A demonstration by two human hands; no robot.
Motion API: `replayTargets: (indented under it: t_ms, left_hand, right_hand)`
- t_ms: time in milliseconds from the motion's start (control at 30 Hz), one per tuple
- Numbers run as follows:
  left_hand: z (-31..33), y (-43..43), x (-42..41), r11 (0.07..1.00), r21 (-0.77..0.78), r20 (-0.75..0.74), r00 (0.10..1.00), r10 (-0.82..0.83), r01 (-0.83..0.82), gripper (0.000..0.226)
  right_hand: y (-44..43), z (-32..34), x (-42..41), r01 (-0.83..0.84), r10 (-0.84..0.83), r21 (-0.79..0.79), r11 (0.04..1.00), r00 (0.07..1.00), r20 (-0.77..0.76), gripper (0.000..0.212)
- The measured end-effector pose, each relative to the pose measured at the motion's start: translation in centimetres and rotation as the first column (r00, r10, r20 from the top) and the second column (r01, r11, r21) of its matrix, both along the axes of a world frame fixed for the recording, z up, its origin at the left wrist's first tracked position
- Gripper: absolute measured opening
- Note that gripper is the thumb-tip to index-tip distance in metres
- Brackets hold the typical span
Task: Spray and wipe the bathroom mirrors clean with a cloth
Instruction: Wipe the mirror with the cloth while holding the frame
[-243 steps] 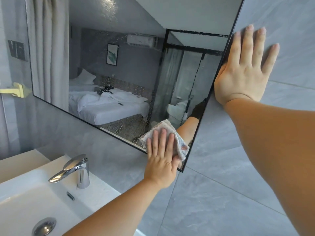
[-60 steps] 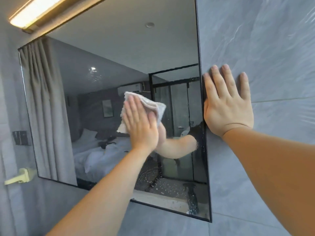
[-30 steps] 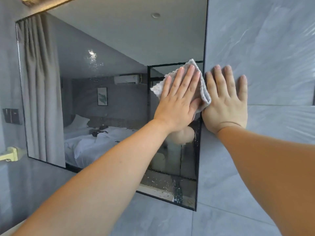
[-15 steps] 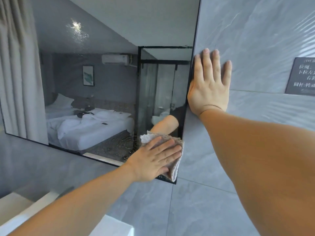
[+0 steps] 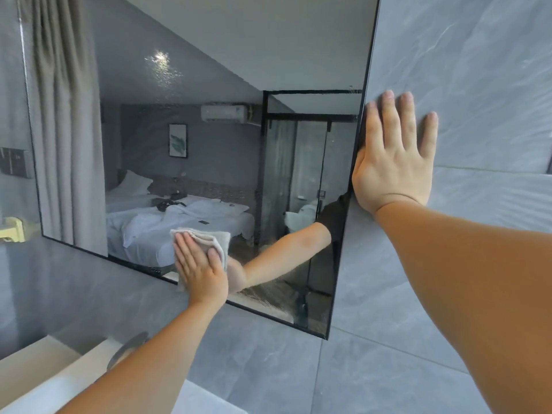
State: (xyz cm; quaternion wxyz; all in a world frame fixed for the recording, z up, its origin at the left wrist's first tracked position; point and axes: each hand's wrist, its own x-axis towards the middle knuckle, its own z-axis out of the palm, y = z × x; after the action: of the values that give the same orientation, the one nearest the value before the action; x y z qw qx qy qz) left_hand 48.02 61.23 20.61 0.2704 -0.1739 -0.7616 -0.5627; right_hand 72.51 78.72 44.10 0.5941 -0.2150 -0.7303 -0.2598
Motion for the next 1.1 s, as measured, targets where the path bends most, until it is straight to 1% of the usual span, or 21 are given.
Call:
replayTargets:
  t_ms: [100,133,167,200,267,333,467,533,567,633,700,733,767,833,867,900,933,1000,1033,1067,1100]
  left_hand:
    - [3.1,0.1,-0.3,0.985,0.167,0.258,0.966,0.004,-0.049,0.073]
    - [3.9,0.3,0.2,0.98,0.188,0.306,0.952,0.002,-0.063,0.073]
    - [4.6,0.8,1.1,0.98,0.189,0.295,0.956,0.001,-0.06,0.076]
    - [5.1,1.3,2.4,0.987,0.159,0.212,0.977,0.002,-0.036,0.079]
    - [5.4,2.8,5.6,1.0,-0.011,-0.085,0.996,0.004,-0.005,0.076]
    - [5.8,4.3,9.0,0.985,-0.17,-0.318,0.946,-0.065,0.01,0.07]
    - [8.1,5.4,12.5,0.924,-0.372,-0.567,0.809,-0.155,-0.084,0.07]
    - [9.2,5.1,11.6,0.902,-0.413,-0.631,0.754,-0.181,-0.129,0.069]
    - [10.0,4.7,10.5,0.91,-0.397,-0.615,0.771,-0.165,-0.122,0.069]
    - [11.8,3.6,6.7,0.956,-0.273,-0.481,0.876,-0.043,-0.103,0.068]
    - [13.7,1.6,2.1,0.993,-0.079,-0.221,0.973,0.065,-0.084,0.069]
    - [14.6,0.4,-0.2,0.997,0.017,-0.078,0.994,0.075,-0.074,0.069]
    - [15.6,-0.8,-2.1,0.991,0.106,0.06,0.996,0.072,-0.078,0.067]
    - [17.4,-2.2,-4.0,0.965,0.24,0.298,0.954,0.026,-0.101,0.066]
    - [18.4,-2.1,-3.6,0.96,0.257,0.357,0.934,0.015,-0.114,0.066]
    - [19.3,-1.4,-2.5,0.963,0.241,0.358,0.933,0.027,-0.12,0.066]
    - [20.1,-0.3,-0.8,0.975,0.191,0.288,0.956,0.052,-0.11,0.066]
    - [20.9,2.4,3.7,0.998,0.035,-0.051,0.997,0.062,-0.06,0.067]
    - [21.0,3.6,6.0,0.997,-0.059,-0.255,0.967,0.026,-0.042,0.068]
    - [21.0,4.6,8.1,0.986,-0.157,-0.429,0.903,-0.026,-0.046,0.069]
    - [21.1,5.2,9.3,0.967,-0.246,-0.549,0.832,-0.08,-0.069,0.07]
  right_hand:
    - [0.1,-0.1,-0.1,-0.002,0.002,0.013,1.0,1.0,-0.019,0.067]
    - [0.2,-0.1,-0.1,-0.003,0.003,0.017,1.0,1.0,-0.022,0.066]
    - [0.2,-0.1,-0.1,-0.006,0.006,0.018,1.0,1.0,-0.023,0.066]
    - [0.2,-0.1,-0.1,-0.009,0.01,0.017,1.0,1.0,-0.023,0.066]
    - [0.1,-0.1,-0.1,-0.014,0.014,0.016,1.0,1.0,-0.025,0.065]
    - [0.1,-0.1,-0.1,-0.016,0.016,0.014,1.0,1.0,-0.026,0.064]
    - [0.1,-0.1,-0.1,-0.019,0.02,0.007,1.0,1.0,-0.021,0.065]
    - [0.2,-0.1,-0.1,-0.016,0.016,0.014,1.0,1.0,-0.024,0.064]
    - [0.2,-0.1,-0.2,-0.011,0.012,0.018,1.0,1.0,-0.027,0.064]
    - [0.3,-0.1,-0.2,0.0,0.001,0.029,1.0,0.999,-0.033,0.064]
    - [0.4,-0.2,-0.3,-0.001,0.003,0.041,0.999,0.999,-0.041,0.064]
    - [0.4,-0.2,-0.3,-0.009,0.011,0.043,0.999,0.999,-0.046,0.064]
    - [0.5,-0.2,-0.3,-0.019,0.022,0.043,0.999,0.998,-0.053,0.064]
    - [0.4,-0.3,-0.4,-0.032,0.035,0.041,0.999,0.997,-0.065,0.065]
    - [0.4,-0.2,-0.5,-0.035,0.038,0.042,0.998,0.997,-0.07,0.065]
    - [0.5,-0.2,-0.5,-0.039,0.042,0.041,0.998,0.997,-0.072,0.065]
    - [0.5,-0.3,-0.4,-0.042,0.045,0.038,0.998,0.996,-0.071,0.065]
    - [0.4,-0.3,-0.4,-0.037,0.039,0.033,0.999,0.997,-0.066,0.064]
    - [0.3,-0.3,-0.4,-0.03,0.032,0.03,0.999,0.997,-0.064,0.064]
    - [0.3,-0.2,-0.3,-0.024,0.026,0.026,0.999,0.998,-0.059,0.064]
    - [0.3,-0.2,-0.3,-0.023,0.024,0.022,0.999,0.998,-0.052,0.064]
